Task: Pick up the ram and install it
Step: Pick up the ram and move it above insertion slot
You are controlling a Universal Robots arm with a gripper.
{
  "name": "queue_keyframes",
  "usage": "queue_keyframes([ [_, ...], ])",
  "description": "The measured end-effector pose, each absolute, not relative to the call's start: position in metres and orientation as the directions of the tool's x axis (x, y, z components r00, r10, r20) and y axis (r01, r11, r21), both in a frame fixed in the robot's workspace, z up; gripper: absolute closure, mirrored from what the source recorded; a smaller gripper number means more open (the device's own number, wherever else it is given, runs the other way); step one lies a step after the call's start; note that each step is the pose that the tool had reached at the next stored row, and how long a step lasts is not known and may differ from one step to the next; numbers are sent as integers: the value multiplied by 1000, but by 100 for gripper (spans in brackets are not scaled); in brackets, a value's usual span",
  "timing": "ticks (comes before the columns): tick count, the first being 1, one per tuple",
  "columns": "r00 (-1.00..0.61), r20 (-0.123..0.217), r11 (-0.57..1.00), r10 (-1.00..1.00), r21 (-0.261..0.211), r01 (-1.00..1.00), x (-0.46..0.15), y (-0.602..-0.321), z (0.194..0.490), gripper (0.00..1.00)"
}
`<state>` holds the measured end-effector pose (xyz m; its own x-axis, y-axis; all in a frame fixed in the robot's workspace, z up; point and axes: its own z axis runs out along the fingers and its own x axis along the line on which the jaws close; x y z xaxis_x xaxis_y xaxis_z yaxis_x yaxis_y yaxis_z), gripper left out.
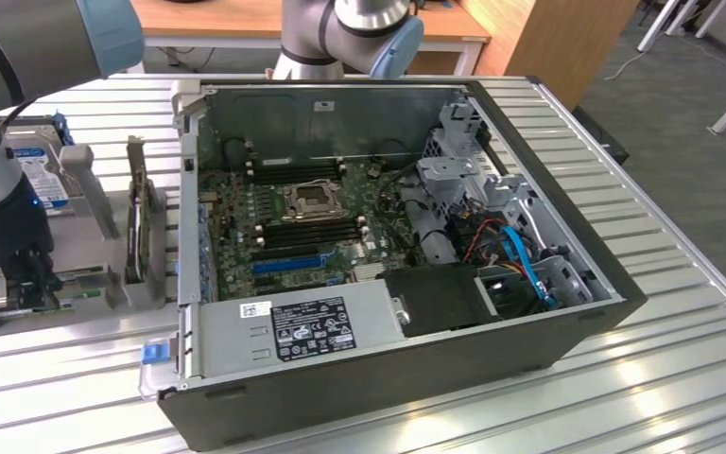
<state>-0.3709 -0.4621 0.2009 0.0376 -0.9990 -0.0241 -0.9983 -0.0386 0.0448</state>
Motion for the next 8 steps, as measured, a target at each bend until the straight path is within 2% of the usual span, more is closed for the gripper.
queue_keyframes([
  [8,38,-24,-39,-999,45,-998,-371,-462,201,71],
])
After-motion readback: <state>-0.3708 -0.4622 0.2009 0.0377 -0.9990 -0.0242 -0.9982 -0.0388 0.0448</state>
